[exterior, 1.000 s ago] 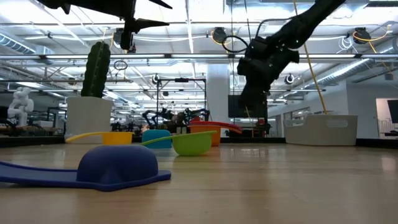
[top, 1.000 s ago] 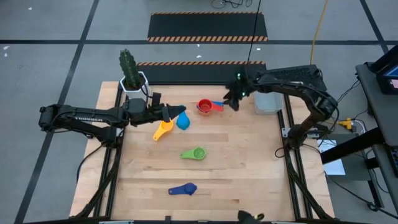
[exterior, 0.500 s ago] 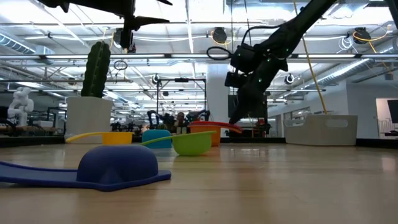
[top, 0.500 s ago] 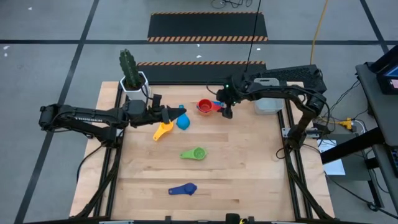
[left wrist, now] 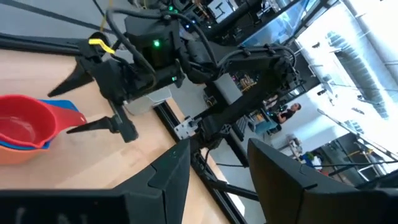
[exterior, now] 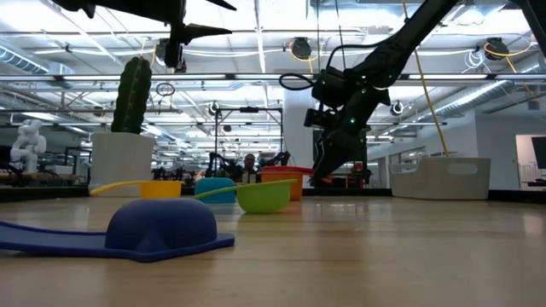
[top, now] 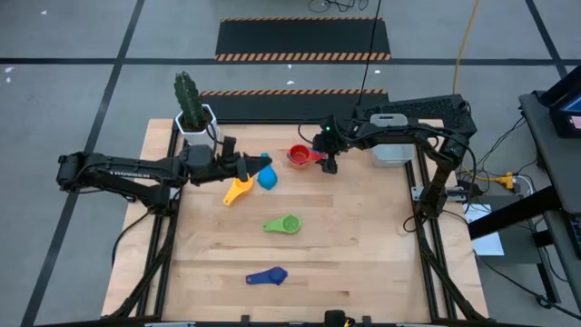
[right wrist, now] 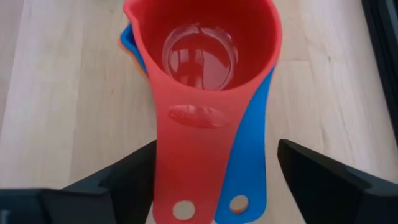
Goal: Nest measuring cups in basket
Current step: Stack the red measuring cup on top of the blue measuring cup, then stack the light blue measuring cup on top of the red measuring cup
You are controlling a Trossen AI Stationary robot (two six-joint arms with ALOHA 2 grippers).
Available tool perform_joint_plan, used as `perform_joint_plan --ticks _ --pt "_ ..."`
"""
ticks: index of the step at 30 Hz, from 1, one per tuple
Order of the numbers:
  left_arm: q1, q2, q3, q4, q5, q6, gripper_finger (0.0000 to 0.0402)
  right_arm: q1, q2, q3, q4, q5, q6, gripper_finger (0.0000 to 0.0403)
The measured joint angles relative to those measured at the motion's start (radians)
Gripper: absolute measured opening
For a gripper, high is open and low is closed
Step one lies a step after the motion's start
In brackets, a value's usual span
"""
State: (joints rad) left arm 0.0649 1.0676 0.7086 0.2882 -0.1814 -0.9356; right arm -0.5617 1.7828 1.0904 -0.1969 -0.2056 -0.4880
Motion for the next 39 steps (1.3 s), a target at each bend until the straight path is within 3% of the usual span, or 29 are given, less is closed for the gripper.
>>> perform_joint_plan --ticks 9,22,26,39 --pt "0.037 0.000 0.000 0.000 -0.001 0.046 0.0163 0.000 0.000 0.000 0.000 -0.003 -0.007 0.0218" --pt "0.060 0.000 0.000 0.000 0.033 0.096 0.0163 0.028 0.000 0.000 -0.085 -0.003 0.098 0.0141" --pt "0.060 0.000 0.000 0.000 0.036 0.096 0.0163 0.054 0.000 0.000 -0.084 0.024 0.172 0.0148" --pt "0.064 0.000 0.000 -0.067 0.043 0.097 0.0163 0.100 -0.106 0.000 -0.160 0.047 0.351 0.0238"
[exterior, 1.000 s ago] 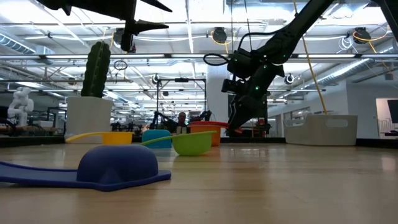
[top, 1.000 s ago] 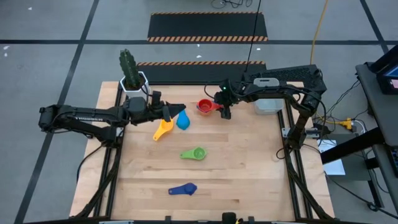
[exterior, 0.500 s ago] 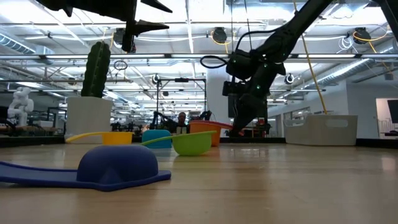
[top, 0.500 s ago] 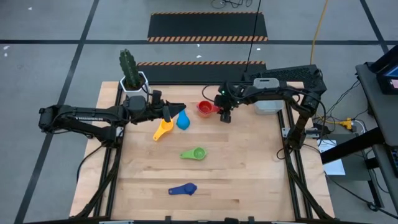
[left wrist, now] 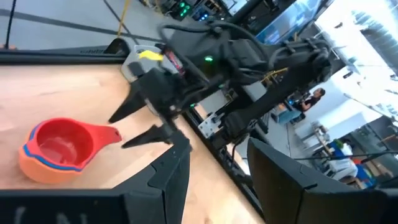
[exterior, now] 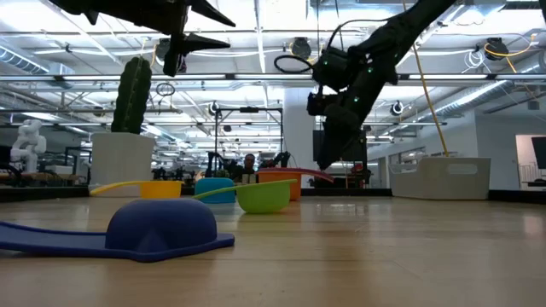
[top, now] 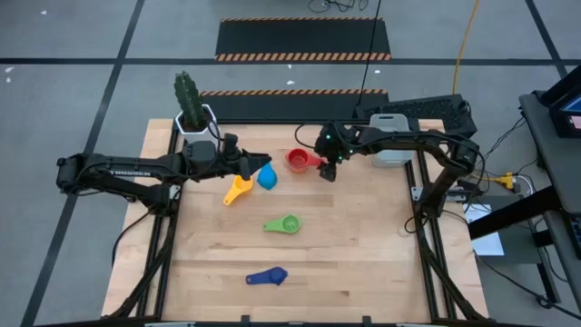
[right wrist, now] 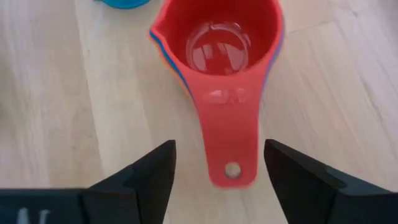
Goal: Nest measuring cups in basket
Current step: Stack the light blue measuring cup on top of the red measuring cup
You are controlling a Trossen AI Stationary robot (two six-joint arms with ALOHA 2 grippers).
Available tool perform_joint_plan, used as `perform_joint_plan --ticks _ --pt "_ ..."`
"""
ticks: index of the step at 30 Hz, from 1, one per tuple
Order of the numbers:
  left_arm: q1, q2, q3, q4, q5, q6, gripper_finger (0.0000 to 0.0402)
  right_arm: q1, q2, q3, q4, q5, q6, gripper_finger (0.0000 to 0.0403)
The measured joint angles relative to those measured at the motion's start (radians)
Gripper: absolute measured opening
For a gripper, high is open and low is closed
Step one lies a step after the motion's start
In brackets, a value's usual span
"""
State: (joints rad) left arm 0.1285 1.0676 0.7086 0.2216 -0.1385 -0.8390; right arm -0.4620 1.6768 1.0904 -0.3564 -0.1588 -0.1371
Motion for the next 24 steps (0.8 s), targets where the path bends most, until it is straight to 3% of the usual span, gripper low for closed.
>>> perform_joint_plan --ticks 12,24 --pt "0.008 -0.010 0.000 -0.042 0.117 0.021 0.0163 0.054 -0.163 0.000 -0.096 0.011 0.354 0.0239" --pt "-0.006 -0.010 0.000 -0.315 0.218 0.036 0.0163 0.180 -0.234 0.000 -0.084 0.060 0.592 0.0238"
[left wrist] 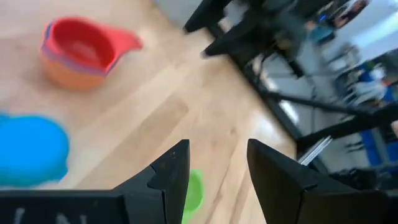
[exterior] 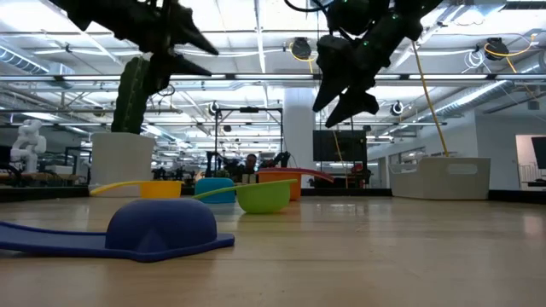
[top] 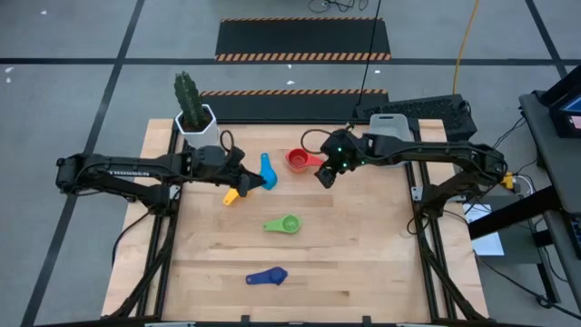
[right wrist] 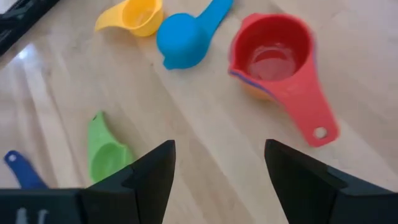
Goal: Nest measuring cups in basket
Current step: Stack the light blue measuring cup on top of the red measuring cup
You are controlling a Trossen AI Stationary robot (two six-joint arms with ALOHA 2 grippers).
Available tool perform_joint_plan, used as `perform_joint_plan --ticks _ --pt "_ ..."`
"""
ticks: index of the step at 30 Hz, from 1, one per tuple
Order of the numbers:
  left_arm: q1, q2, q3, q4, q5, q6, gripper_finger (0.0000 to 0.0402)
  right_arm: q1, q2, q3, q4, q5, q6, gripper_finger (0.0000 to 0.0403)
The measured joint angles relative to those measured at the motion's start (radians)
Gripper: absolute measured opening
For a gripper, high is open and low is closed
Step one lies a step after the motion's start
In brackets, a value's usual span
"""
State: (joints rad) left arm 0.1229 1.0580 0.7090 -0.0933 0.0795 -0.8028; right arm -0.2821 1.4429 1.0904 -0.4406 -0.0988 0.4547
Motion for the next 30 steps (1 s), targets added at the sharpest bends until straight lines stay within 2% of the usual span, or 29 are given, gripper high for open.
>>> perform_joint_plan --ticks 7,11,16,21,24,30 --pt "-0.014 0.000 0.000 -0.237 -0.018 -0.063 0.0163 0.042 0.000 0.000 0.002 -0.006 0.013 0.0238" --pt "-0.004 0.000 0.000 -0.355 -0.076 -0.112 0.0163 0.042 0.000 0.000 0.000 -0.034 0.011 0.0238" --pt "0.007 0.002 0.000 -0.473 -0.084 -0.154 0.0164 0.027 0.000 0.000 -0.031 -0.062 -0.035 0.0238" --pt "0.035 0.003 0.000 -0.473 -0.080 -0.214 0.0188 0.003 0.000 0.000 -0.091 -0.062 -0.080 0.0238" --pt "0.043 0.003 0.000 -0.434 -0.060 -0.175 0.0207 -0.012 0.000 0.000 -0.122 -0.062 -0.116 0.0238" --pt "0.071 0.035 0.005 -0.399 -0.073 -0.232 0.0211 -0.047 -0.005 0.000 -0.175 -0.062 -0.201 0.0238"
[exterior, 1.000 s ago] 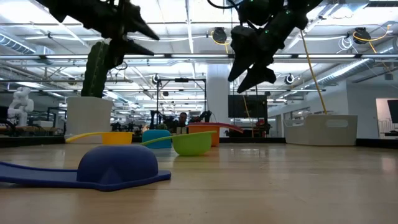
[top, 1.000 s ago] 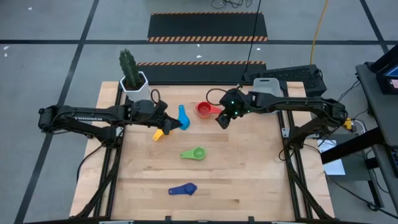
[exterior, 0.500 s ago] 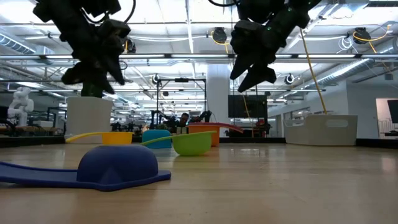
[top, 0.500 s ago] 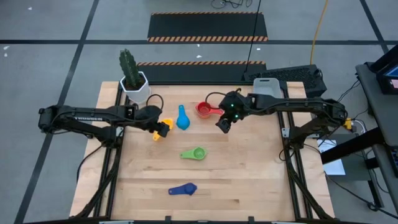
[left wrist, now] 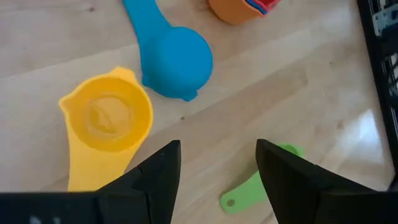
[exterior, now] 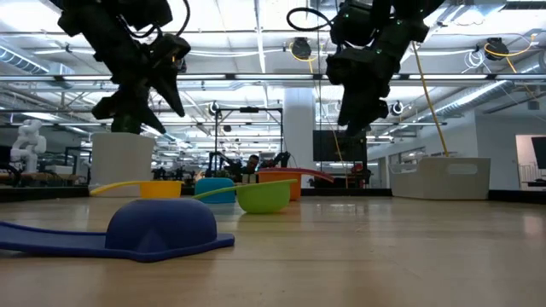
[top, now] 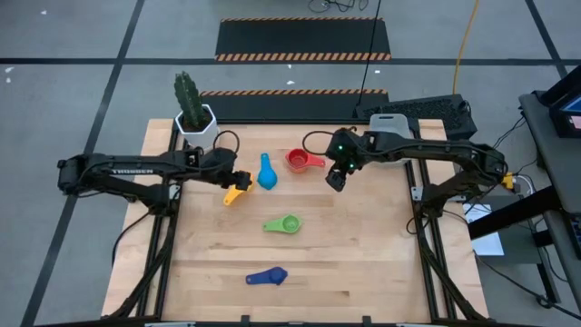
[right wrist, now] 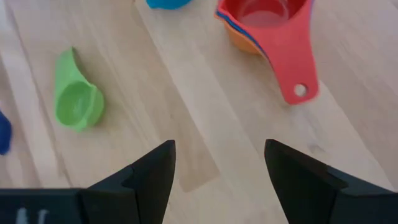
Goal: Nest measuring cups in basket
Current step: Stack the light blue measuring cup on top of the red measuring cup
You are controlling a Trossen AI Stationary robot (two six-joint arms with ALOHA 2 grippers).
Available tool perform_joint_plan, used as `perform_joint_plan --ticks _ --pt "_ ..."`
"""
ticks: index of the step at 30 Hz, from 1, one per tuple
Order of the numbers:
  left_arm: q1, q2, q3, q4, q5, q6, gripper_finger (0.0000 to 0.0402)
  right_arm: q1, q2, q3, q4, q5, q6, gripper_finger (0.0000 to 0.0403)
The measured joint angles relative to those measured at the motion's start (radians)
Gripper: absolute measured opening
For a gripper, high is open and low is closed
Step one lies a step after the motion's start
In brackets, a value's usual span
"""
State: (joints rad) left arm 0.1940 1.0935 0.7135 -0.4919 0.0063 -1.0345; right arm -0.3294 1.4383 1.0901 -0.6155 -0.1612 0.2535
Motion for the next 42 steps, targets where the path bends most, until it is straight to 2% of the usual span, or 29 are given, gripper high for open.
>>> perform_joint_plan --ticks 3,6,11,17,20,23,27,30,36,42 --pt "0.010 0.054 0.039 0.023 0.001 0.036 0.0212 -0.019 -0.011 0.000 -0.009 0.000 -0.037 0.0238" --pt "0.017 0.136 0.132 0.009 -0.004 0.136 0.0212 -0.039 -0.026 0.000 -0.013 0.000 -0.068 0.0238" --pt "0.055 0.312 0.286 -0.156 -0.033 0.158 0.0212 -0.076 -0.048 0.000 -0.013 0.000 -0.098 0.0238" --pt "0.087 0.500 0.403 -0.259 0.057 0.194 0.0214 -0.112 -0.095 -0.001 -0.046 0.001 -0.110 0.0238" --pt "0.087 0.555 0.471 -0.270 0.069 0.253 0.0232 -0.125 -0.115 0.000 -0.056 0.001 -0.110 0.0238" --pt "0.091 0.592 0.521 -0.288 0.031 0.259 0.0263 -0.134 -0.132 0.000 -0.071 0.002 -0.109 0.0238" --pt "0.129 0.616 0.537 -0.294 -0.007 0.234 0.0305 -0.135 -0.147 0.000 -0.096 0.002 -0.104 0.0238" --pt "0.173 0.650 0.535 -0.330 -0.005 0.219 0.0321 -0.135 -0.154 0.000 -0.116 0.001 -0.088 0.0238" --pt "0.250 0.707 0.535 -0.281 0.023 0.255 0.0324 -0.132 -0.160 0.000 -0.132 -0.005 -0.049 0.0238" --pt "0.269 0.758 0.535 -0.220 0.038 0.269 0.0324 -0.126 -0.160 0.000 -0.148 -0.079 -0.026 0.0238"
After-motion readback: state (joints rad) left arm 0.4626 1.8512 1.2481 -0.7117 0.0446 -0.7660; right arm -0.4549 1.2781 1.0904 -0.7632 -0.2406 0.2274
